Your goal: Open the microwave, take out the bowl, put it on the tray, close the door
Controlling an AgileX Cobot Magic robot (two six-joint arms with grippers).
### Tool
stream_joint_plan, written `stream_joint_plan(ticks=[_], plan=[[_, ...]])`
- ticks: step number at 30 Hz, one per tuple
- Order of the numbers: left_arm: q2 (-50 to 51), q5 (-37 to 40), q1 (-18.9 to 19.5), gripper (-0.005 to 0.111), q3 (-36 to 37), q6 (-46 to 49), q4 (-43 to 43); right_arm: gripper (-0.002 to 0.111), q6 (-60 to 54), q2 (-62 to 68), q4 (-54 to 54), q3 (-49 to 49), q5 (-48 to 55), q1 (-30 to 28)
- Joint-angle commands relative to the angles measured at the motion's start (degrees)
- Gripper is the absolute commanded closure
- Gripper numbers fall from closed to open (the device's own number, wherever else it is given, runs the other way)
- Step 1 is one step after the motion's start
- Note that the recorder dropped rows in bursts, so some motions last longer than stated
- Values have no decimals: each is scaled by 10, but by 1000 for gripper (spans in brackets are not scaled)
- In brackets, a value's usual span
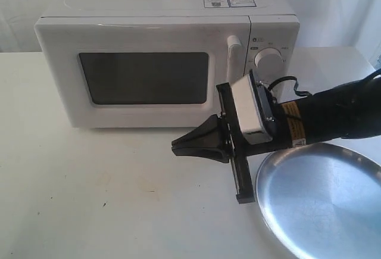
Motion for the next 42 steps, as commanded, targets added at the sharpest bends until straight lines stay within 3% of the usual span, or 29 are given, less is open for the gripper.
stream_joint_plan(ticks=[1,6,15,21,26,39,42], plan=[[-1,0,0,107,-1,-4,-2,108,2,-75,61,55,-8,-23],[-1,0,0,107,-1,-4,-2,108,-6,-191,245,167,126,-38],[-1,0,0,107,-1,-4,-2,108,-169,-412,622,377,83,-38],[-1,0,0,107,-1,-4,-2,108,-175,-399,615,406,63,-38],[-1,0,0,107,-1,-4,-2,108,-194,-318,671,403,0,-38],[-1,0,0,107,-1,-4,-2,108,-207,-48,635,265,-14,-80],[-1,0,0,107,-1,-4,-2,108,-205,-3,580,241,-14,-97]])
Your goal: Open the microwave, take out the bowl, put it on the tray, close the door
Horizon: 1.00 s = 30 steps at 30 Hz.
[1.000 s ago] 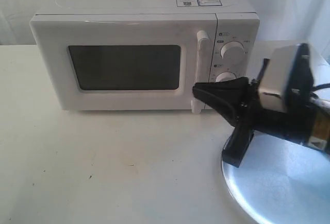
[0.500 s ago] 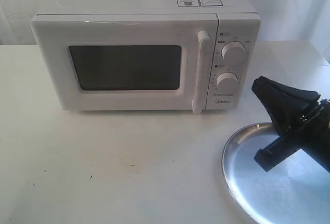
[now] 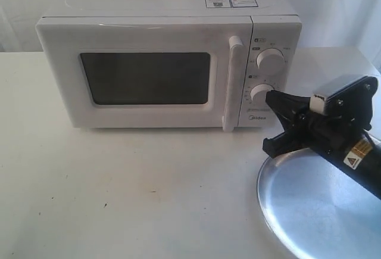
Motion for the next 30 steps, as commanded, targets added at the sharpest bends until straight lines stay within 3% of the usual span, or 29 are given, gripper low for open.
stream_joint_plan(ticks=[1,6,8,15,19,30], plan=[[-1,0,0,107,-1,-4,-2,108,-1,63,-91,-38,-9,-24],[-1,0,0,107,-1,-4,-2,107,12,100,-199,-89,-9,-24],[-1,0,0,107,-1,-4,-2,101,15,103,-219,-108,-9,-24],[-1,0,0,107,-1,-4,-2,57,30,103,-215,-152,27,-24],[-1,0,0,107,-1,-4,-2,57,44,103,-197,-159,65,-24],[-1,0,0,107,-1,-4,-2,60,74,122,-215,-193,52,-24]])
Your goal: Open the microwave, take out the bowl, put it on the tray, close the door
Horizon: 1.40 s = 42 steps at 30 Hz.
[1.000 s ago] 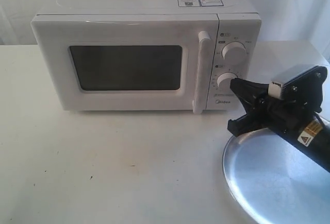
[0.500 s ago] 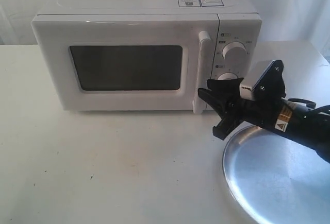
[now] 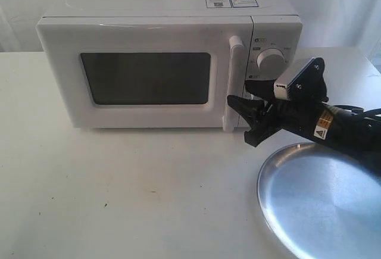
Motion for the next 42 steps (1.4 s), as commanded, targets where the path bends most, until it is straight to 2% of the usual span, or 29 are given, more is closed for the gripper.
stream_joint_plan(ticks=[1,10,20,22,23,24,29,36,42], plan=[[-1,0,0,107,-1,-4,-2,61,30,21,-24,-29,-3,-2],[-1,0,0,107,-1,-4,-2,62,69,74,-61,-83,-34,-2],[-1,0,0,107,-1,-4,-2,86,74,83,-96,-100,-65,-2],[-1,0,0,107,-1,-4,-2,97,74,83,-127,-107,-65,-2],[-1,0,0,107,-1,-4,-2,107,74,83,-145,-111,-65,-2],[-1,0,0,107,-1,-4,-2,108,74,83,-159,-114,-65,-2],[-1,0,0,107,-1,-4,-2,108,74,83,-178,-118,-65,-1],[-1,0,0,107,-1,-4,-2,108,125,69,-305,-114,-65,-1],[-1,0,0,107,-1,-4,-2,108,122,-5,-333,-33,-65,-1]])
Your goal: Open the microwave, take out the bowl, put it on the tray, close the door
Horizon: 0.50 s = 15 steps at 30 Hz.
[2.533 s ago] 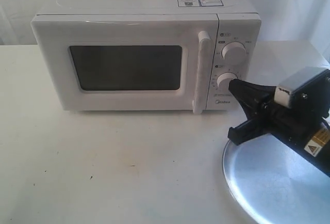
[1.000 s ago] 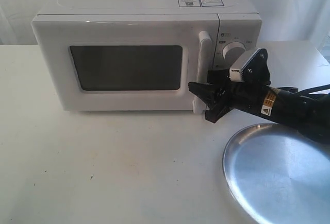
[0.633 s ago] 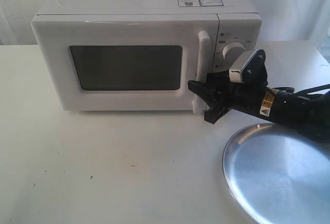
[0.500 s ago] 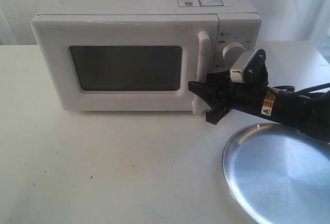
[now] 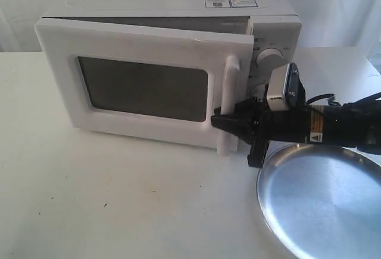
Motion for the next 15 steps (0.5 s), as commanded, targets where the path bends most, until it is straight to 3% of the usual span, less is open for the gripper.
stream_joint_plan(ticks=[1,8,11,13,15], plan=[[-1,0,0,107,-1,-4,-2,108,-14,-65,-38,71,-13,10],[-1,0,0,107,-1,-4,-2,108,-16,-243,-15,215,-13,10],[-1,0,0,107,-1,-4,-2,108,8,-306,81,265,91,10],[-1,0,0,107,-1,-4,-2,108,58,-336,75,290,47,10],[-1,0,0,107,-1,-4,-2,108,26,-359,110,315,26,10]])
